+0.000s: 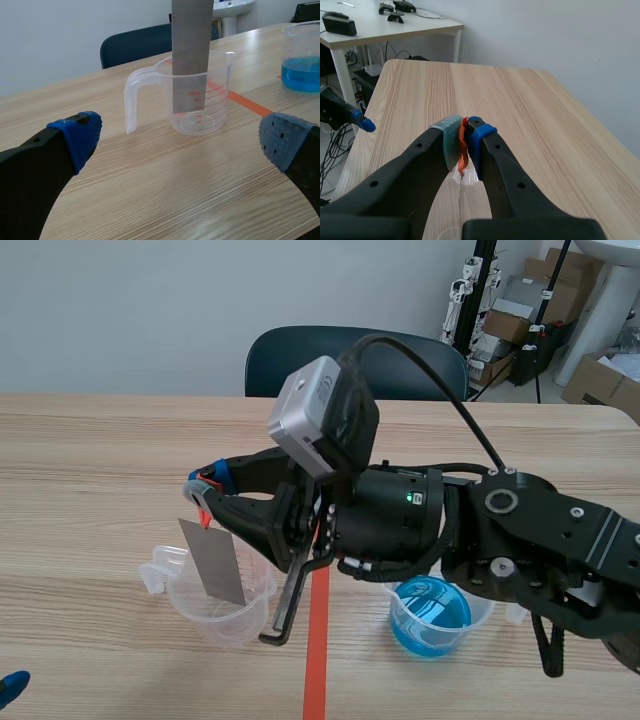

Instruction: Do the redox reaction experiment. lift the metal plate out of the left beaker

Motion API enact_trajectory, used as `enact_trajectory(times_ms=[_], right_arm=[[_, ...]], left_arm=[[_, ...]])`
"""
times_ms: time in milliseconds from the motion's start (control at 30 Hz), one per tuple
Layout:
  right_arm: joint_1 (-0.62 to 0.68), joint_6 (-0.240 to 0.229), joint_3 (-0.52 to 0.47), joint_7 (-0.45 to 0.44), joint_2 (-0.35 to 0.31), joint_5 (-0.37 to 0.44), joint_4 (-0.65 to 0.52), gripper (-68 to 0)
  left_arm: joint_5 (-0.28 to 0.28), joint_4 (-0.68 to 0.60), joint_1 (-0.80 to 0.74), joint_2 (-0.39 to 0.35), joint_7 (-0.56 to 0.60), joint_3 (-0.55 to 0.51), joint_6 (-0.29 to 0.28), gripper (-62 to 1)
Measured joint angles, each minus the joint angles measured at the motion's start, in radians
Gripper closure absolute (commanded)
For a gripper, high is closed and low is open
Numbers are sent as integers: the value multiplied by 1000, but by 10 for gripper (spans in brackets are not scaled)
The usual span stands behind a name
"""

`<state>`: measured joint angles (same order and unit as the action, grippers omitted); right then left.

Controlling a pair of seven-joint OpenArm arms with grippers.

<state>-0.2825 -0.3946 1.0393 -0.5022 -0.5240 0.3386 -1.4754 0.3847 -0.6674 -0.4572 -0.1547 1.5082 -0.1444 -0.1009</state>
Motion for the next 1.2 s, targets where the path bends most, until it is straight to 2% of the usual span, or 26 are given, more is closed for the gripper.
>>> enact_trajectory(times_ms=[133,267,367,567,667,733,1133,1200], right_arm=[[-5,-8,0,54,0,85,0,-3],[-19,-30,2,100,0,164,0,-3],[-31,-41,2,132,0,214,0,-3],[-36,-52,2,171,0,244,0,-3],[-45,-82,4,180,0,274,-2,-3],[-56,-81,4,222,0,284,-13,-3],[-116,-78,3,330,-39,309,-145,-4],[-119,-78,-11,370,-39,309,-165,-4]], left_arm=[[-6,0,0,0,0,0,0,-623],[-66,0,0,1,0,0,0,-623],[-63,0,0,2,0,0,0,-623],[-63,0,0,3,0,0,0,-623],[-63,0,0,3,0,0,0,-623],[-63,0,0,3,0,0,0,-623],[-50,0,0,3,0,0,0,-623],[-48,0,0,3,0,0,0,-623]])
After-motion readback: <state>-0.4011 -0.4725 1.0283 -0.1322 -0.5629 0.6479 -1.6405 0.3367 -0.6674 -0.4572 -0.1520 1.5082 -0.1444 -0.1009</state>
